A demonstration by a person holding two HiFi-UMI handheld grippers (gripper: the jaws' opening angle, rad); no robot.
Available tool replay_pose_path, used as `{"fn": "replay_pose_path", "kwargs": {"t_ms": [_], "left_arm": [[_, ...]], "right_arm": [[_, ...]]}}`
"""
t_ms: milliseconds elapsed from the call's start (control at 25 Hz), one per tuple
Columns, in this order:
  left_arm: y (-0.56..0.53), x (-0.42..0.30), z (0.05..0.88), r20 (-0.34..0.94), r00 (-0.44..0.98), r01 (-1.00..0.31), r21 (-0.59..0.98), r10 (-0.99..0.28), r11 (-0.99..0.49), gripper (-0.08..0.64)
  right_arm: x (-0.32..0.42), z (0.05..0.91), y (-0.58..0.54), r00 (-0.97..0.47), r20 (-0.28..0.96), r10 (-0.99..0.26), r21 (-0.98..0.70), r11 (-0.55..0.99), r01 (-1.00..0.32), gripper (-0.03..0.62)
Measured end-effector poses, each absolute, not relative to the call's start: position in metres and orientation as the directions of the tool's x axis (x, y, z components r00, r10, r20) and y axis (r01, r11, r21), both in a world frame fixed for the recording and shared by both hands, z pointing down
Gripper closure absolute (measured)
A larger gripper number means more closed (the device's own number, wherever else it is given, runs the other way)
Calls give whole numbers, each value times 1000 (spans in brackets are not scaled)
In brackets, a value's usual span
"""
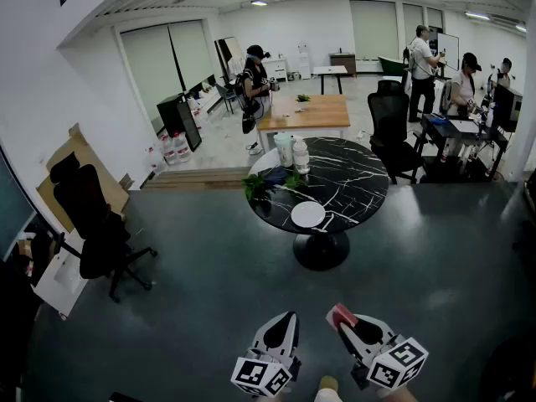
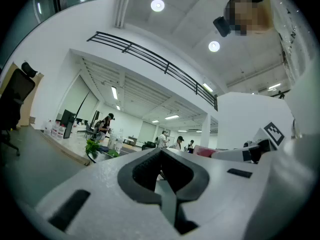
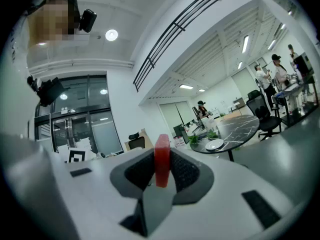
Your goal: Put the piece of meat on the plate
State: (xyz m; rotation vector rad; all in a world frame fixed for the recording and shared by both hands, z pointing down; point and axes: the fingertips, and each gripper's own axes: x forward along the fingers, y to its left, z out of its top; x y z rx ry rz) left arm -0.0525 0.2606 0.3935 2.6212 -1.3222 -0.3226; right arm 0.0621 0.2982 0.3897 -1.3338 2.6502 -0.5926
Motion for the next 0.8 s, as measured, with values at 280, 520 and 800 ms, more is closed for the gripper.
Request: {"fn": "replay_pose_path", "kwargs": {"t_ms": [280,520,800], "left_arm": [[208,-33,405,-102,596,-757,259,-797,-600,551],[182,-34,409,-84,578,-772,267,-812,-577,551],[131,-37,419,-73,564,-780,280,-822,-560,551]], "right_arm": [[75,394,242,-614,58,-787,-404,544,-736,505],[76,401,216,-625,67,-777,-423,546,-724,505],[75,418,169,-626,89,-775,-443,532,-722,505]]}}
